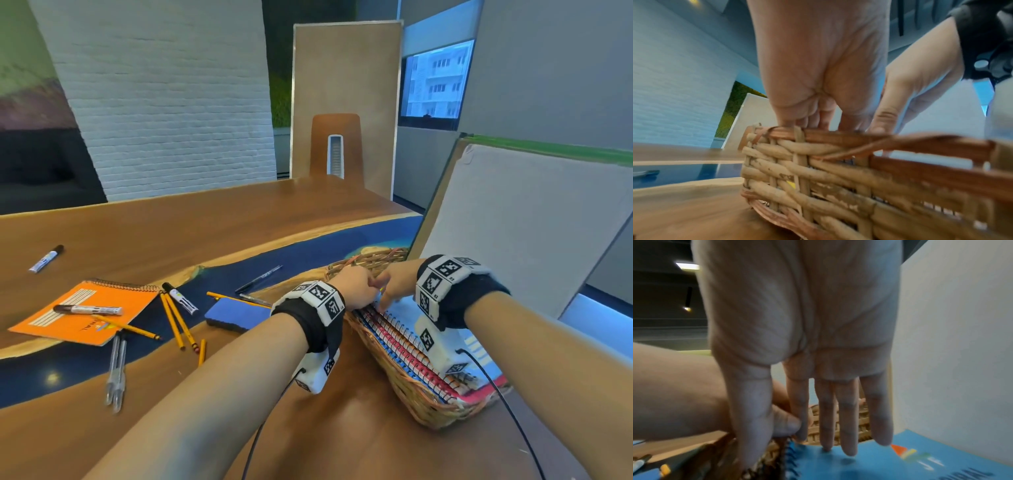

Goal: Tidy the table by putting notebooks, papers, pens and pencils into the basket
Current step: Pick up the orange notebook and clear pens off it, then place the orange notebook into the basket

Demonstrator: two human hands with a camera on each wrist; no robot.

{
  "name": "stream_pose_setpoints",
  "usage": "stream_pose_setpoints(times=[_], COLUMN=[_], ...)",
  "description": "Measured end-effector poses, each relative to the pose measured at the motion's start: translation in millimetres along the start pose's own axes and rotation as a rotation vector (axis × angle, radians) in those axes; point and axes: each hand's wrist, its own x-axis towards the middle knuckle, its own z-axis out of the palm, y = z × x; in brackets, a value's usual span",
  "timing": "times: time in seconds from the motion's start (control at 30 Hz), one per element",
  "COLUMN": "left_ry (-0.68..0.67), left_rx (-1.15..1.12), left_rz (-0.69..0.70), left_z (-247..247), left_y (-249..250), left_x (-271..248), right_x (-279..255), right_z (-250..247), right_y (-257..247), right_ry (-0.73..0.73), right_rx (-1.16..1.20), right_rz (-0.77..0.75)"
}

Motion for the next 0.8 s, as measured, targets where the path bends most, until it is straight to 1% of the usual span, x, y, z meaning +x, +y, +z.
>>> stream_pose_setpoints(times=[0.13,0.23,0.3,0.37,0.43,0.57,0.67,0.73,0.8], left_ry=[0.241,0.381,0.468,0.531,0.565,0.582,0.546,0.509,0.504], left_rx=[-0.130,-0.121,-0.079,-0.032,0.014,0.107,0.169,0.199,0.216], left_rz=[0.063,0.090,0.072,0.015,-0.058,-0.248,-0.412,-0.523,-0.615], left_z=[-17,-41,-58,-73,-84,-92,-91,-90,-88], left_y=[-17,-44,-67,-92,-117,-184,-234,-261,-284], left_x=[-15,-32,-46,-63,-80,-127,-167,-193,-216], right_x=[10,14,16,20,25,34,42,46,52], right_z=[-12,-22,-25,-23,-16,1,14,22,28], right_y=[-21,-49,-72,-96,-116,-160,-186,-204,-222], right_ry=[0.138,0.243,0.290,0.318,0.321,0.299,0.273,0.255,0.240], right_rx=[0.068,0.125,0.172,0.223,0.242,0.288,0.329,0.343,0.343], right_rz=[-0.088,-0.145,-0.201,-0.261,-0.306,-0.419,-0.475,-0.502,-0.522])
